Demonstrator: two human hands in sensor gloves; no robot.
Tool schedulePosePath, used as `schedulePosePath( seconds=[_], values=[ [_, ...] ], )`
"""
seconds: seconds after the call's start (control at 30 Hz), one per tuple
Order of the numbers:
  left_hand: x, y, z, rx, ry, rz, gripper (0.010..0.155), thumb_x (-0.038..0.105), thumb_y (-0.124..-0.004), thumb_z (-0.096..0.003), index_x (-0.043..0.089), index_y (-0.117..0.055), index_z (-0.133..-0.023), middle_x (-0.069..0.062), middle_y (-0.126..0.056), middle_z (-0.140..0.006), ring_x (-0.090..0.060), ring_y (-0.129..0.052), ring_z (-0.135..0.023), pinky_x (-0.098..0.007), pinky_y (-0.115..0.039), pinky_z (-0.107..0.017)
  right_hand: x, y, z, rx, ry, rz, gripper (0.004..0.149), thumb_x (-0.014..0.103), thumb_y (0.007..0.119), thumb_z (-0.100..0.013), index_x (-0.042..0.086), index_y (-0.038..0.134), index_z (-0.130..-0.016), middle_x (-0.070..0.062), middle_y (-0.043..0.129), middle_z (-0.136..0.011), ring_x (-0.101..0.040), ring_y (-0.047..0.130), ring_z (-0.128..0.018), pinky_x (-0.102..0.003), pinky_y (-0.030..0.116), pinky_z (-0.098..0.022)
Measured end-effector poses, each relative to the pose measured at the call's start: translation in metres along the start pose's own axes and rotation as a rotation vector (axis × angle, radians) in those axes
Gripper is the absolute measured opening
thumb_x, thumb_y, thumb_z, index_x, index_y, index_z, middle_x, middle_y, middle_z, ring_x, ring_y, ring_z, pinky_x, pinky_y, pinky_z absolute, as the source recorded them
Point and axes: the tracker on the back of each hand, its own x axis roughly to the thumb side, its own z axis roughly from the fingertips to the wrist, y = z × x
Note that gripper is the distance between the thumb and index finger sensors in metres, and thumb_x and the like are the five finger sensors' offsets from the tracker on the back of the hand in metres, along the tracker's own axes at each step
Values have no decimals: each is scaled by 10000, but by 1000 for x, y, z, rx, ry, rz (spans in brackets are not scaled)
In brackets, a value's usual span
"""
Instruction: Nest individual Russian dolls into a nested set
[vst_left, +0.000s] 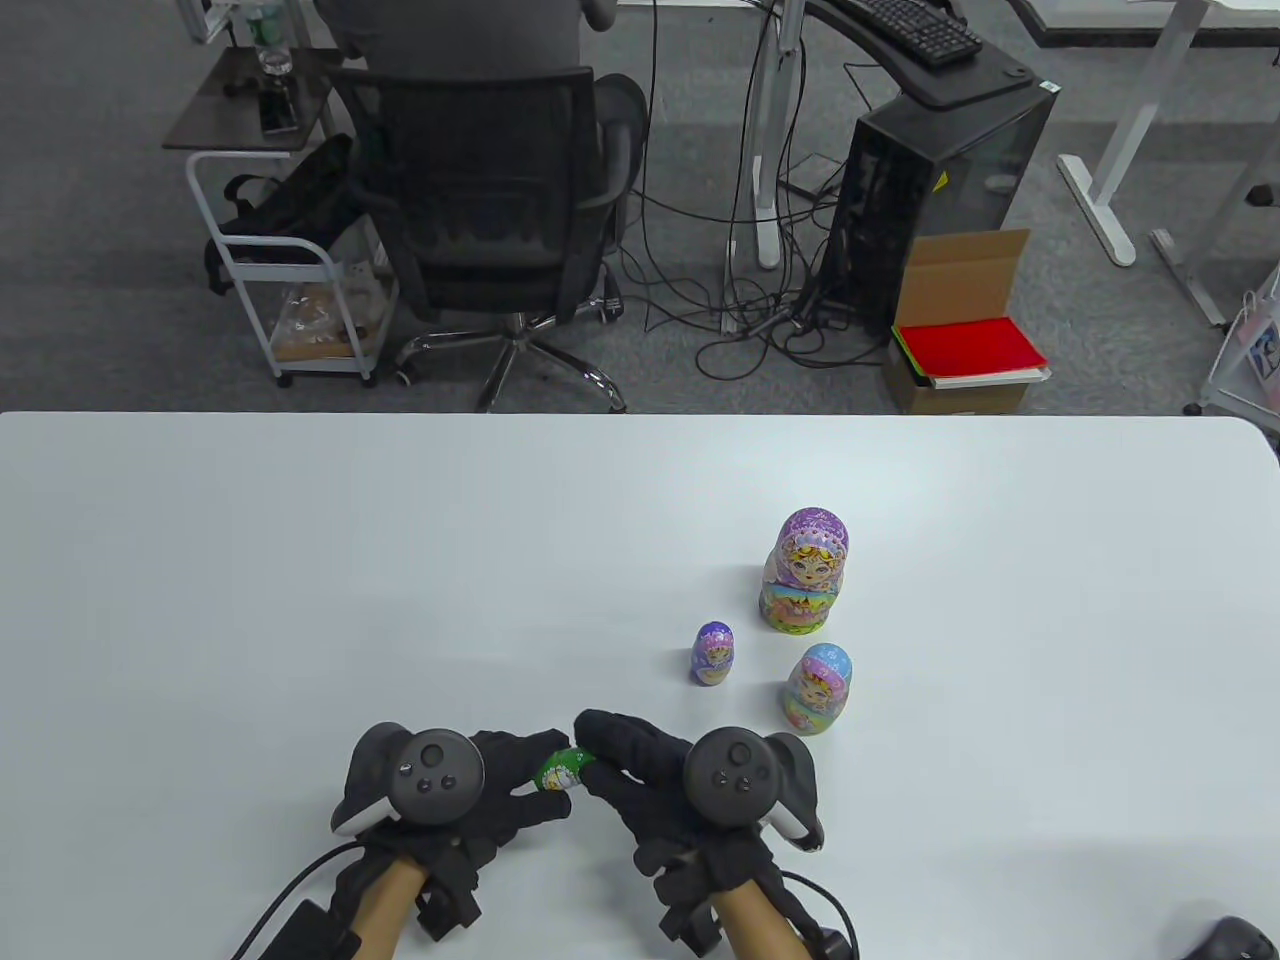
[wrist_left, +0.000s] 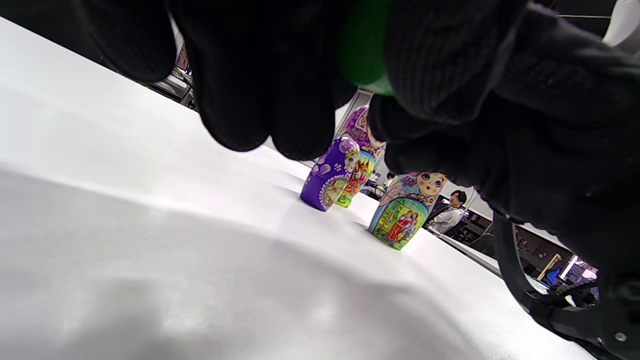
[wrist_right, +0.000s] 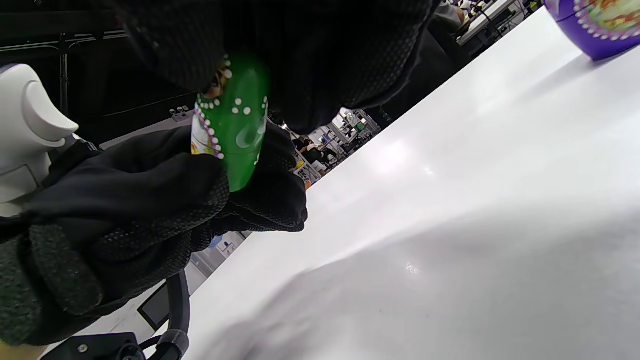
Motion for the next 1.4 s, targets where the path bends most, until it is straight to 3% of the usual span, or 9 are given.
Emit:
schedulePosePath(
  seconds=[0.47, 0.7, 0.83, 0.93, 1.13, 1.27, 1.4],
  values=[
    [9, 2, 1, 21, -44, -36, 674, 412, -873, -466, -22, -797, -976, -160, -1008, -804, -396, -953, -768, -672, -686, -612, -2, -4, -2, 0, -21, -56, 446, 424, 853, -573, 313, 693, -975, 31, 797, -1007, -187, 969, -868, -352, 863, -698],
    [8, 2, 0, 64, -24, -53, 670, 407, -896, -456, -9, -803, -974, -148, -1012, -799, -383, -961, -762, -672, -684, -611, -5, 3, -1, -15, 5, -105, 452, 420, 830, -593, 329, 656, -1000, 38, 746, -1043, -192, 921, -909, -360, 826, -728],
    [-3, -3, -3, -12, 35, -64, 710, 475, -839, -484, 54, -725, -1044, -146, -922, -933, -405, -857, -875, -702, -626, -625, 4, 7, -2, -15, 12, 47, 462, 400, 791, -616, 305, 622, -1035, 12, 706, -1074, -219, 886, -934, -390, 791, -744],
    [-13, -1, -2, -17, 86, -98, 795, 529, -803, -489, 77, -621, -1116, -183, -815, -1044, -449, -746, -955, -736, -559, -634, 20, 6, -8, -10, 46, 276, 465, 384, 790, -616, 293, 624, -1040, -1, 707, -1077, -232, 884, -931, -405, 786, -739],
    [-31, 8, 5, 6, 137, -45, 809, 561, -777, -497, 92, -603, -1133, -200, -754, -1092, -476, -679, -986, -748, -532, -635, 33, 23, -30, 148, 125, 745, 465, 391, 800, -602, 289, 650, -1030, -3, 737, -1060, -234, 907, -906, -410, 799, -724],
    [-37, 7, 4, -10, 150, -30, 806, 563, -776, -497, 97, -607, -1132, -198, -760, -1089, -475, -683, -985, -745, -535, -638, 33, 38, -37, 195, 108, 888, 466, 413, 779, -605, 295, 642, -1034, 3, 731, -1062, -227, 899, -904, -424, 786, -723],
    [-34, 4, 1, -31, 143, -47, 802, 563, -775, -497, 102, -608, -1132, -192, -761, -1090, -472, -682, -988, -743, -535, -642, 32, 40, -39, 213, 110, 884, 474, 444, 731, -614, 305, 613, -1051, 15, 704, -1083, -228, 870, -935, -462, 753, -740]
  ],
)
